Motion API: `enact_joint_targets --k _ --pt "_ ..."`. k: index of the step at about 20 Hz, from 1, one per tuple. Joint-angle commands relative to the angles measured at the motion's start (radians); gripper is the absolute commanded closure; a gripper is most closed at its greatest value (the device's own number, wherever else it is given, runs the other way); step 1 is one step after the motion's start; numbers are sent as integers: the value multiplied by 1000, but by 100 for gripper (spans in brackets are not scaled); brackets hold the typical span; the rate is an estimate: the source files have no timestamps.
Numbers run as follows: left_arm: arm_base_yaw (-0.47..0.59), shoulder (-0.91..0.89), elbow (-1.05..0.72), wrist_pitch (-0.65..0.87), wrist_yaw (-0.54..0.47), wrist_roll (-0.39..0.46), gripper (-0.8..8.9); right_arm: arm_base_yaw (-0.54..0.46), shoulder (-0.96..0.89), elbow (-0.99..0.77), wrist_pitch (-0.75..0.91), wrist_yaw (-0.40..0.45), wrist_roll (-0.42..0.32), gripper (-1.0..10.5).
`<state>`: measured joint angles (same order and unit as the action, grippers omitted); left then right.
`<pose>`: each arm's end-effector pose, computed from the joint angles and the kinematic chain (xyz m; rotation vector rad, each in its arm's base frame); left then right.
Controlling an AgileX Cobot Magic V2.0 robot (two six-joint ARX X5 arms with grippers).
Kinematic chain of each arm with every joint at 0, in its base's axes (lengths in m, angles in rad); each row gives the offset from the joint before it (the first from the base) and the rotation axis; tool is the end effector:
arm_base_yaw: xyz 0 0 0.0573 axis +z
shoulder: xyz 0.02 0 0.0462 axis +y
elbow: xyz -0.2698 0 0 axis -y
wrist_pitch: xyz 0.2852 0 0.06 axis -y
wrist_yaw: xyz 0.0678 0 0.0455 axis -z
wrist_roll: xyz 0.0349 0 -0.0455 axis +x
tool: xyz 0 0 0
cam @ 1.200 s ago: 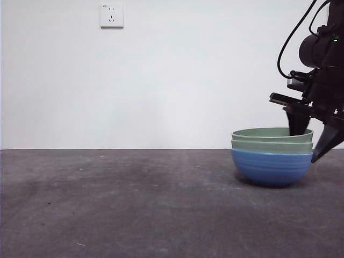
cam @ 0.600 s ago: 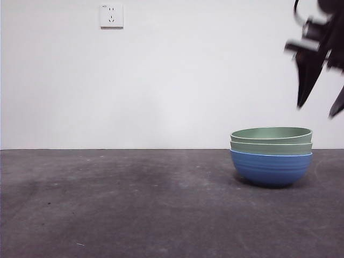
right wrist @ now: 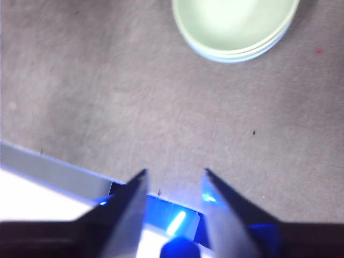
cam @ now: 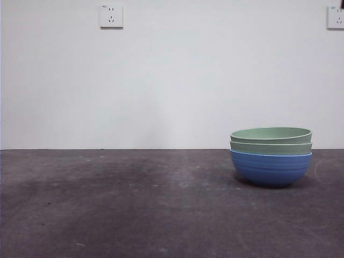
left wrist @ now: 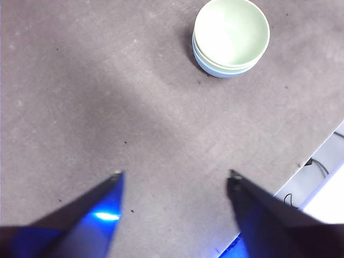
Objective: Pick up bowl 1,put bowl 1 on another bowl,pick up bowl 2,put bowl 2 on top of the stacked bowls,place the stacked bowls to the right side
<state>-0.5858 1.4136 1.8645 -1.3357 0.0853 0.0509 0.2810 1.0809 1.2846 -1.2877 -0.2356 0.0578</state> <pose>0.2261 -0.1536 0.4689 0.2690 0.8573 -0.6488 0.1974 0.0655 0.3681 0.0260 1.1078 0.4327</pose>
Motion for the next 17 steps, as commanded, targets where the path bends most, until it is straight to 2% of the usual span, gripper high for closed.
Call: enact_joint_targets --k 1,17 --pt "-5 2 -2 -48 2 32 820 15 -16 -5 -4 2 -24 959" --pt "-4 2 -2 -45 -4 31 817 14 -20 -5 -3 2 -14 944"
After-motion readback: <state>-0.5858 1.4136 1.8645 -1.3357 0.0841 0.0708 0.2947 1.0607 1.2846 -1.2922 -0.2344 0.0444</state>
